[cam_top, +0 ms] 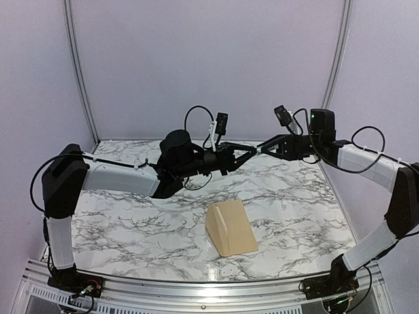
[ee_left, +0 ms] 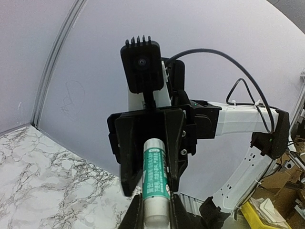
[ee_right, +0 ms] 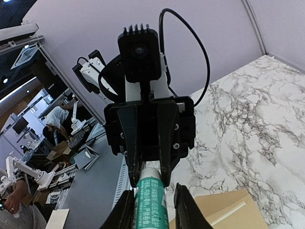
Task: Place the letter into the envelope and seal it
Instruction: Pass from the right arm to the left, then pass from the left arm to the right
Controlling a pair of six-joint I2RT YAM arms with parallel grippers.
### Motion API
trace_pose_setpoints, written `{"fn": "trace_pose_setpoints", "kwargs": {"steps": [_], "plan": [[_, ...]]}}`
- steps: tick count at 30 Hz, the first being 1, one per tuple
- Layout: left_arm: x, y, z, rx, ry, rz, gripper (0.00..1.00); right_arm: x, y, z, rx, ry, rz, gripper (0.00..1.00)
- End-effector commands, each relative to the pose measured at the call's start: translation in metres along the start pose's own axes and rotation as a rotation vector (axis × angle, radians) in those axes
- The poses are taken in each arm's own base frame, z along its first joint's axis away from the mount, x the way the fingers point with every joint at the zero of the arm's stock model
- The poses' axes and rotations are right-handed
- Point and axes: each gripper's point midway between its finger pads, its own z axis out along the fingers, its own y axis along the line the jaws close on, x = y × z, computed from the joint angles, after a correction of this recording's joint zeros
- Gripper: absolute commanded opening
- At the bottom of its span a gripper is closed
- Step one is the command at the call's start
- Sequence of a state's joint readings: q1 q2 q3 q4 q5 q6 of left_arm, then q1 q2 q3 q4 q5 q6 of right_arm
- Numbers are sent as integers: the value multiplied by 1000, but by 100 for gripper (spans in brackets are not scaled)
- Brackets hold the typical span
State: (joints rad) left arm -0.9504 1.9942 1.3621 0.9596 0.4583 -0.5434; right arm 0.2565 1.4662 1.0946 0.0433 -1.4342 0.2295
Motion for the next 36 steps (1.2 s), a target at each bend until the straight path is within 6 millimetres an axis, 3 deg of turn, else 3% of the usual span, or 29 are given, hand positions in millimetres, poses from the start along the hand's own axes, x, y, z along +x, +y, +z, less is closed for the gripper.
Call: {"fn": "trace_pose_setpoints", "kwargs": {"steps": [1,5,9,12,16,20,31,36], "plan": [[-8,-8,2,37,-2,-8,9,-9,-6,-10,49,-3,-25,36],[-4,1,-13,-21,39,-39,8,-30,-24,-44,226,45,-156,58],[6,10,-27,-103,124,-82,7,-25,-39,-62,407,262,-303,61],[14,12,-35,-137,182,-133,7,-8,-50,-68,514,415,-401,59],[22,17,-46,-180,243,-222,7,11,-52,-60,636,602,-567,58],[29,20,-53,-230,311,-269,7,13,-41,-45,659,658,-667,58],[24,15,-51,-188,341,-362,5,50,-39,7,650,841,-814,58],[21,13,-50,-171,343,-377,5,64,-43,16,654,877,-828,57]]}}
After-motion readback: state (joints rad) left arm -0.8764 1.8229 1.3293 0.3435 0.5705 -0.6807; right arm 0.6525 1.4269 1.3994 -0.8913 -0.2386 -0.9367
